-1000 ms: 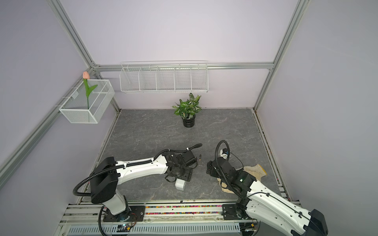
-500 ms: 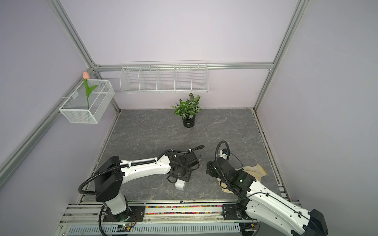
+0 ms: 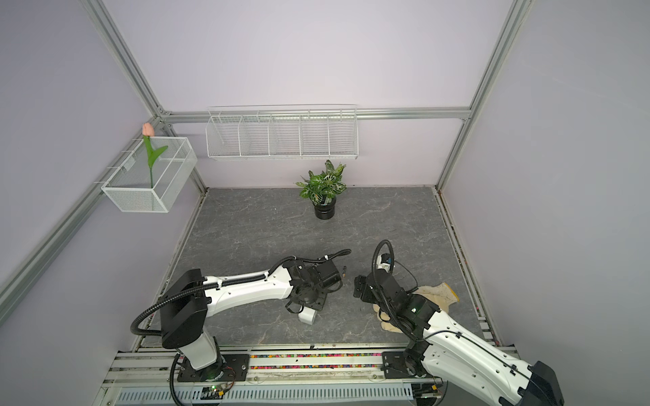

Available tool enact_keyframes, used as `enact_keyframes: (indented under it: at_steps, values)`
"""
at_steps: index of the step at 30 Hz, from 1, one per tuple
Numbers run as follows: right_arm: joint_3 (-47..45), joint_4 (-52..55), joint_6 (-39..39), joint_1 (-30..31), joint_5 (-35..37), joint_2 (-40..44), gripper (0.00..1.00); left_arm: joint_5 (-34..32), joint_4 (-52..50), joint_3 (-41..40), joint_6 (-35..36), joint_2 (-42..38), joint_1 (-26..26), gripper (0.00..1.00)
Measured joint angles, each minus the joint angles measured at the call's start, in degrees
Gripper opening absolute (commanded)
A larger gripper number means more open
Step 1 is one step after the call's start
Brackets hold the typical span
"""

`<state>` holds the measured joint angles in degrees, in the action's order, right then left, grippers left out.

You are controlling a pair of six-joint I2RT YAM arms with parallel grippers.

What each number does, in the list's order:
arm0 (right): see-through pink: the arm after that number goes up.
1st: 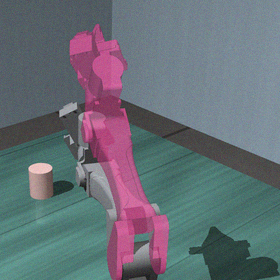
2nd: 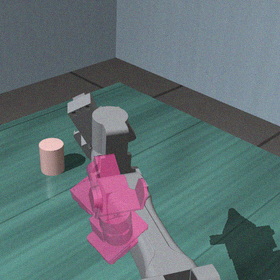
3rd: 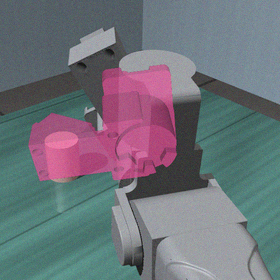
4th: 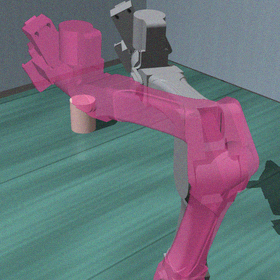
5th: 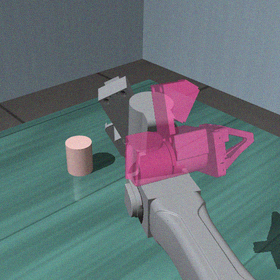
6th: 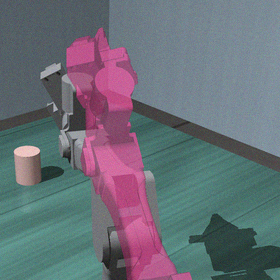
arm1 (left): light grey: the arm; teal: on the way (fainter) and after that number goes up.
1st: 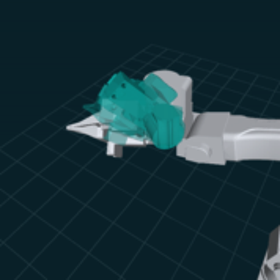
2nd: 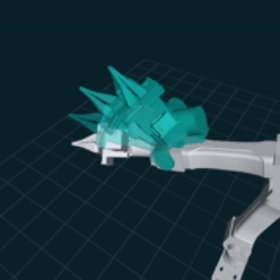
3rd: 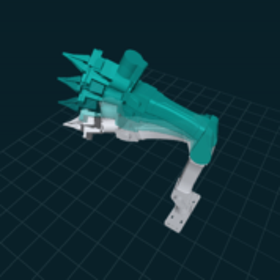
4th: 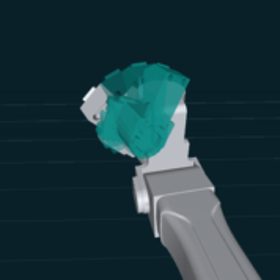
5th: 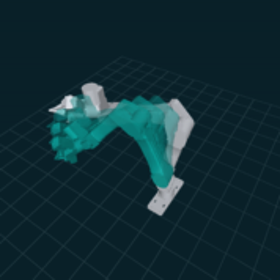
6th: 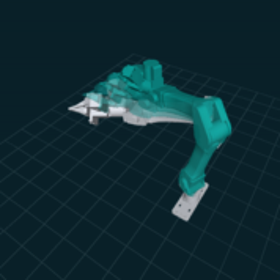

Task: Insert the battery into the alarm
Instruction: Pick up the alarm from the center of the board, then remove the cover from the alarm.

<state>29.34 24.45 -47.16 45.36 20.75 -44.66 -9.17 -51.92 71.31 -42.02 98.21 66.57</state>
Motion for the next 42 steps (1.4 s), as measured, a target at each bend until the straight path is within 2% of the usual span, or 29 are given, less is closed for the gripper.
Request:
enact_keyframes:
  at_steps: [4, 9, 11, 15, 17, 19, 21, 26, 34, 42]
  values:
    - [0.1, -5.5, 2.7, -2.4, -5.1, -1.6, 0.93, 3.5, 5.4, -3.3, 0.3, -7.7, -3.7, 0.28]
    - [0.1, -15.6, 2.8, -5.8, -14.5, -3.8, 0.93, 10.7, 19.1, -14.6, 0.7, -22.5, -14.9, 0.3]
    - [0.0, -19.6, 1.5, -7.4, -18.3, -4.7, 0.92, 13.9, 24.2, -17.9, 0.6, -26.1, -17.9, 0.28]
    - [-0.5, -28.2, -2.7, -10.5, -26.3, -7.1, 0.91, 23.5, 38.4, -24.7, -2.7, -29.7, -25.0, 0.25]
    - [-0.8, -31.8, -4.6, -10.8, -29.5, -8.3, 0.91, 26.5, 43.3, -26.8, -4.2, -29.6, -26.8, 0.25]
    - [-0.8, -35.5, -6.1, -10.8, -32.5, -9.9, 0.91, 29.8, 47.9, -28.4, -5.8, -29.4, -27.0, 0.25]
    - [-0.8, -39.2, -7.5, -10.8, -35.3, -12.0, 0.87, 33.1, 53.3, -29.9, -7.5, -29.3, -26.8, 0.25]
    - [-0.8, -46.7, -10.8, -10.8, -40.8, -17.2, 0.84, 37.0, 62.6, -32.5, -10.6, -29.3, -26.8, 0.23]
    - [-0.6, -52.0, -13.2, -10.8, -43.7, -18.2, 0.66, 39.6, 68.8, -33.7, -13.3, -29.3, -26.8, 0.23]
    - [-0.4, -53.9, -14.6, -10.8, -45.0, -18.3, 0.58, 40.8, 73.0, -34.9, -16.2, -29.3, -26.8, 0.22]
